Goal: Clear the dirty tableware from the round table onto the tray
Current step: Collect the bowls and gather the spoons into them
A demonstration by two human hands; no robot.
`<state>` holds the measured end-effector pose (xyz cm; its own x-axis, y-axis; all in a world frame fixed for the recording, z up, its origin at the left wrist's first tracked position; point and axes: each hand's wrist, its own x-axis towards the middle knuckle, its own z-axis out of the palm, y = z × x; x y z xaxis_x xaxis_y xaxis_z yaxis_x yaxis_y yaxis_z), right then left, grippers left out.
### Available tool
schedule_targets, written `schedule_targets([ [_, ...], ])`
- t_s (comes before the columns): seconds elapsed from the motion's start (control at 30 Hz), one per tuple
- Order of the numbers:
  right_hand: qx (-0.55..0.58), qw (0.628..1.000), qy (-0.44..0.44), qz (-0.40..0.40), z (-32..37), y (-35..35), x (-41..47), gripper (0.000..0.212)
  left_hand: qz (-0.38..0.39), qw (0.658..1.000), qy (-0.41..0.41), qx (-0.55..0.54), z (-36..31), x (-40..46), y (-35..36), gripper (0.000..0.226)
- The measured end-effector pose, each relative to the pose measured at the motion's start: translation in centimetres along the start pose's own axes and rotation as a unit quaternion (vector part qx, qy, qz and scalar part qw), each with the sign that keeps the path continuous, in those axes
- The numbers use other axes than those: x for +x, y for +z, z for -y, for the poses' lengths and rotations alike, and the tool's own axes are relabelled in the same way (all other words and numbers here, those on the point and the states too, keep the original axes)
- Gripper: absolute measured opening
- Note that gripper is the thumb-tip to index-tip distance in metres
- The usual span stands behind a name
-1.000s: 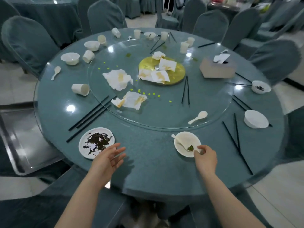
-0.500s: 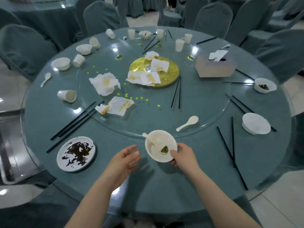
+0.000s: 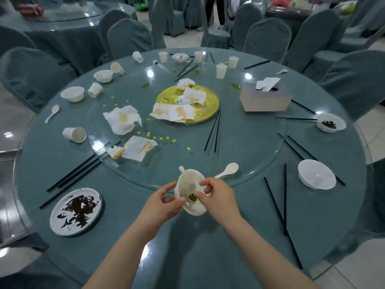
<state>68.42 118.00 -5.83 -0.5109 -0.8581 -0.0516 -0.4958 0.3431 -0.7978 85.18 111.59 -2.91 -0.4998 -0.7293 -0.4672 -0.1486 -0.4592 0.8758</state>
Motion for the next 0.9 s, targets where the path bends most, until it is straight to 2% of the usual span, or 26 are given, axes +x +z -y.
schedule_targets([
  [0.1, -0.051, 0.996, -0.051, 0.049, 0.7, 0.4, 1.5, 0.026, 0.018, 0.999, 0.025, 0.033, -0.2, 0.8, 0.8, 0.049],
  [0.2, -0.049, 0.996, -0.072, 0.033, 1.1, 0.6, 2.5, 0.006, 0.007, 0.998, 0.036, 0.043, -0.5, 1.8, 1.0, 0.049],
  [0.33, 0.08, 0.996, -0.04, -0.015, 0.1, -0.8, 3.8, 0.005, -0.059, 0.998, 0.029, -0.003, -1.0, 3.3, 0.4, 0.043],
  [0.4, 0.115, 0.99, -0.031, -0.074, -1.0, -2.1, 4.6, 0.009, -0.091, 0.995, 0.023, -0.046, -1.2, 3.8, 0.1, 0.042],
  [0.47, 0.082, 0.987, -0.032, -0.133, -2.6, -3.6, 5.6, 0.01, -0.108, 0.991, 0.021, -0.074, -1.6, 4.3, -0.1, 0.044],
  [0.53, -0.002, 0.99, -0.016, -0.139, -4.6, -4.5, 6.7, 0.011, -0.113, 0.99, 0.021, -0.079, -1.8, 4.9, 0.1, 0.046],
  [0.63, -0.14, 0.986, 0.012, -0.094, -7.0, -4.6, 8.1, 0.018, -0.105, 0.991, 0.019, -0.082, -2.0, 5.8, 0.6, 0.048],
  [0.73, -0.216, 0.975, 0.017, -0.035, -8.0, -3.5, 8.5, 0.028, -0.092, 0.992, 0.021, -0.083, -2.2, 6.3, 1.0, 0.043],
  [0.8, -0.2, 0.98, 0.014, -0.017, -8.3, -2.9, 8.2, 0.033, -0.087, 0.993, 0.022, -0.08, -2.2, 6.5, 1.1, 0.04],
  [0.9, -0.111, 0.991, 0.033, -0.064, -8.9, -3.5, 7.3, 0.037, -0.083, 0.993, 0.018, -0.083, -2.0, 6.9, 1.0, 0.034],
])
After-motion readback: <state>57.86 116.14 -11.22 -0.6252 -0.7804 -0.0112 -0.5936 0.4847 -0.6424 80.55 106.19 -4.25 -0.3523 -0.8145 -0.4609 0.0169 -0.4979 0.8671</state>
